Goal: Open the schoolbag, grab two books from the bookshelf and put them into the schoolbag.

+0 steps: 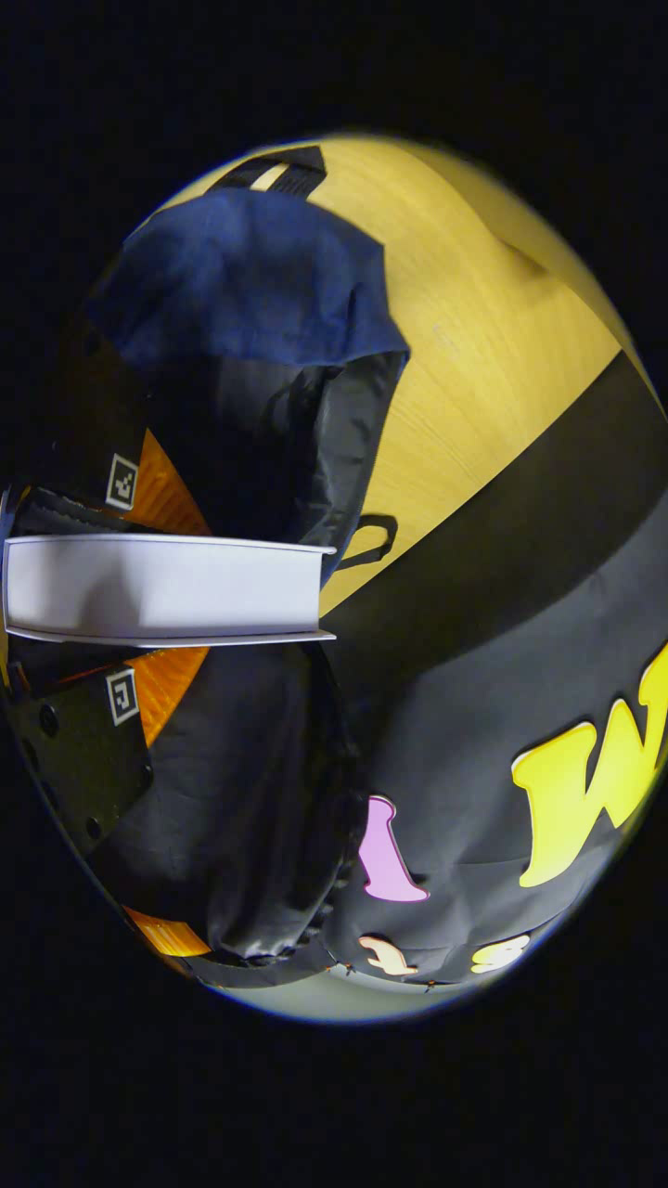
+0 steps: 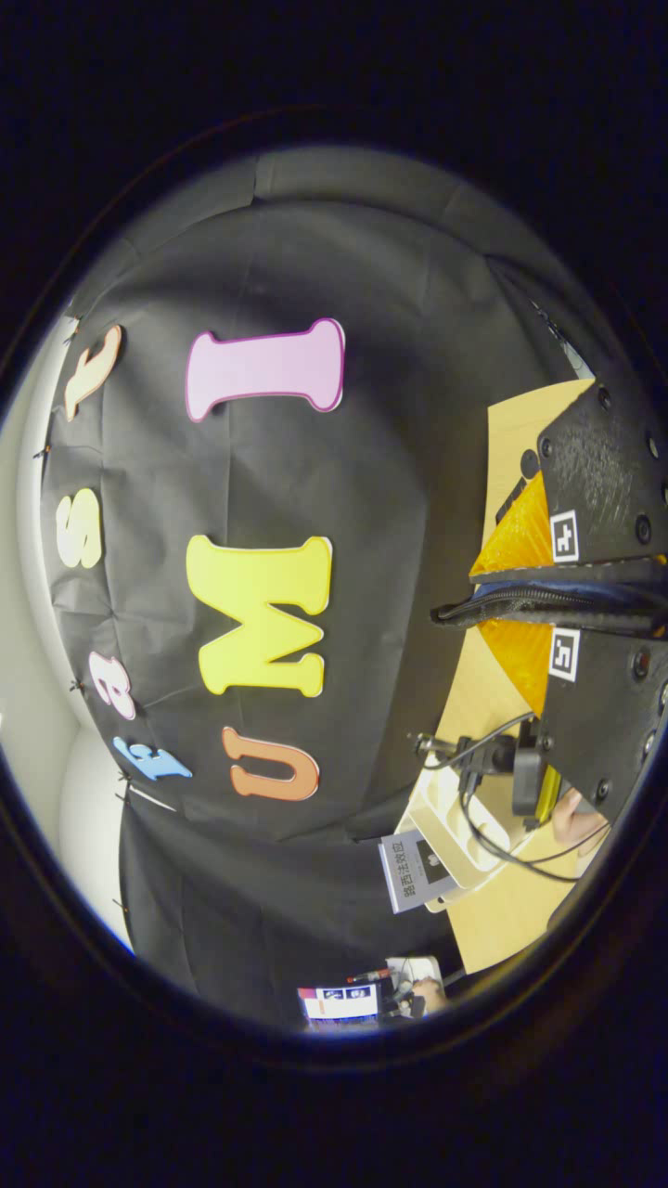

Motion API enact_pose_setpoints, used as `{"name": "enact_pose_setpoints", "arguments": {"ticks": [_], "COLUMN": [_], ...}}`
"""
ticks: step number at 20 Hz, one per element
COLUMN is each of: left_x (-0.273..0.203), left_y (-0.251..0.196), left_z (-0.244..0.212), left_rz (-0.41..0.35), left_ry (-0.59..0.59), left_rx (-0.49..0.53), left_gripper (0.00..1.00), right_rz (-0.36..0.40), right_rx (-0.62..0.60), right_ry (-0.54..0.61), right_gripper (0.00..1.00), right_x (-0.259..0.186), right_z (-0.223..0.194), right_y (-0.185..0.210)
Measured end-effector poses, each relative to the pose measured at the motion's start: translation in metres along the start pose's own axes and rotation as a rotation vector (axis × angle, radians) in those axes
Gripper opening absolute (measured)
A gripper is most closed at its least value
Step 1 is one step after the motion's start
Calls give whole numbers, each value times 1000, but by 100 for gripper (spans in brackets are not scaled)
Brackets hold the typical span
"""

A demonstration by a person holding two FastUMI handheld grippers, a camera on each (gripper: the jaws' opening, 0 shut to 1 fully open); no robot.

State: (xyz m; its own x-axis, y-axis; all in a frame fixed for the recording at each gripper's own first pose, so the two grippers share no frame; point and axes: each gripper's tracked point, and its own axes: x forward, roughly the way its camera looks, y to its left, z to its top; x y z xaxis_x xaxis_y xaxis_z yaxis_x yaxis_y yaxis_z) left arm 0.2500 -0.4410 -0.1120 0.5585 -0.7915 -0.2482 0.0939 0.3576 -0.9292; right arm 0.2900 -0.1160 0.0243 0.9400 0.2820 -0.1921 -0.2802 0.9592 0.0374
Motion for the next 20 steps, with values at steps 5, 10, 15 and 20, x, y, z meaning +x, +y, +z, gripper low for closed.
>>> {"name": "enact_pose_setpoints", "arguments": {"ticks": [5, 10, 15, 20], "left_x": [23, 25, 8, -28], "left_y": [15, 54, 68, 65], "left_z": [-15, -12, -12, 6], "left_rz": [-64, 115, 209, 371], "left_ry": [14, 13, 57, 38], "left_rx": [-10, 162, 251, 463], "left_gripper": [48, 59, 86, 86], "right_rz": [-15, -34, -52, -68], "right_rx": [-43, -42, -43, -34], "right_ry": [0, 14, 13, 10], "right_gripper": [13, 11, 11, 11], "right_x": [2, 10, 10, 11], "right_z": [-4, -7, -8, -7], "right_y": [7, 1, -5, -8]}}
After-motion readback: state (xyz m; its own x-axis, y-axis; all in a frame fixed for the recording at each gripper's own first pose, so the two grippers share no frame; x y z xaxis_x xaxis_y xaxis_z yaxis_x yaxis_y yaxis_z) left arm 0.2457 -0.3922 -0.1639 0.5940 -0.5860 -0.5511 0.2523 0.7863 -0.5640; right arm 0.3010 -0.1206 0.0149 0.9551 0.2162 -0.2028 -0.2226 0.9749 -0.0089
